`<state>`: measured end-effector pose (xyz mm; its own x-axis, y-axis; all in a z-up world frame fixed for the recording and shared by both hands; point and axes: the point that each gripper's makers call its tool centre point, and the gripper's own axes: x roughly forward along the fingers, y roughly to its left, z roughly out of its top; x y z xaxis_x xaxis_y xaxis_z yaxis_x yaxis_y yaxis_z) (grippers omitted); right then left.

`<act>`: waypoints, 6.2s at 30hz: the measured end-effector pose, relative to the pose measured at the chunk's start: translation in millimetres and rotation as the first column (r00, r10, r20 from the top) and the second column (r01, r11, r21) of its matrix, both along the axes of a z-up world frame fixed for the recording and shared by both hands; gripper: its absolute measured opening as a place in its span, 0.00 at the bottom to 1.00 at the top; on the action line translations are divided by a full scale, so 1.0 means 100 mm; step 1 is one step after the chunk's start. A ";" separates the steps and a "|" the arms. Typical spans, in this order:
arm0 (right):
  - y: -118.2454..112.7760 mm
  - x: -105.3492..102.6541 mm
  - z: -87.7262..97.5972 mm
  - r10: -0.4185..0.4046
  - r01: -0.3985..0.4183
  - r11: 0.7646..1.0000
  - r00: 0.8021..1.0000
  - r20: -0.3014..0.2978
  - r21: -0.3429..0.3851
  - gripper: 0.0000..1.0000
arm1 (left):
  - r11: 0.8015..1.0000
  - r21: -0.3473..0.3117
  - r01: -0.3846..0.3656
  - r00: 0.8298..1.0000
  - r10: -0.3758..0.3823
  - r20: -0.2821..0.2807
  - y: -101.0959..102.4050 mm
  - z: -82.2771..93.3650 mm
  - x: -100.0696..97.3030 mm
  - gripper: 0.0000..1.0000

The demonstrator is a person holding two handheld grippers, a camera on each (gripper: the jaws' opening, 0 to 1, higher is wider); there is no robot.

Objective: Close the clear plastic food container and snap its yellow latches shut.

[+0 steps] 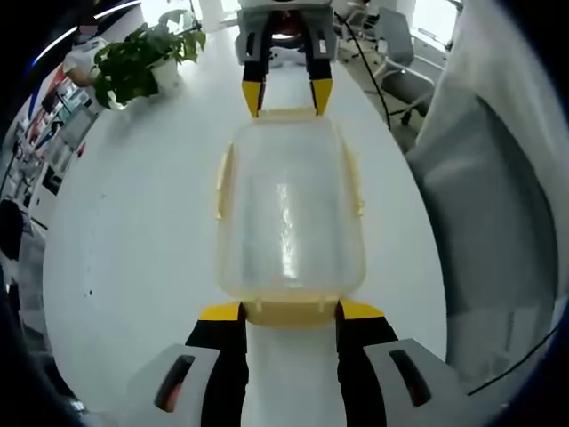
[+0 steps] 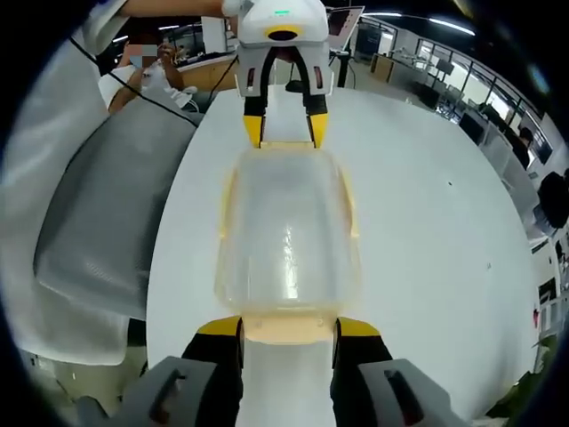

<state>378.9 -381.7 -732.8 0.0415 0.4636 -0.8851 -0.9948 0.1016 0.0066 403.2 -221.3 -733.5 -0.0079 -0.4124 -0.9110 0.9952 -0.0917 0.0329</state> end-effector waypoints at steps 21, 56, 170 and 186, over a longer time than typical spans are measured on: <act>-0.01 0.02 -0.13 0.008 -0.008 1.000 1.000 -0.004 -0.021 0.36 | 1.000 0.007 0.003 1.000 -0.003 -0.025 0.00 -0.08 -0.01 0.36; -0.04 -0.06 -0.15 0.042 -0.043 0.998 0.999 -0.017 -0.040 0.37 | 0.999 0.029 0.022 1.000 -0.022 -0.014 0.03 -0.15 -0.13 0.33; 0.16 0.00 -0.10 -0.778 0.828 0.559 0.504 -0.376 -0.046 0.33 | 0.433 0.077 -0.898 0.339 0.792 -0.508 -0.30 -0.18 -0.24 0.48; 0.17 -0.03 -0.12 -0.782 0.838 0.543 0.479 -0.399 -0.058 0.33 | 0.421 0.077 -0.904 0.320 0.784 -0.532 -0.32 -0.14 -0.23 0.45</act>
<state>375.7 -364.3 -744.8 0.1761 0.4904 -0.8535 -0.3893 0.8311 0.3971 380.1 -253.2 -747.2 0.1112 -0.5956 -0.7956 0.4111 0.7564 -0.5088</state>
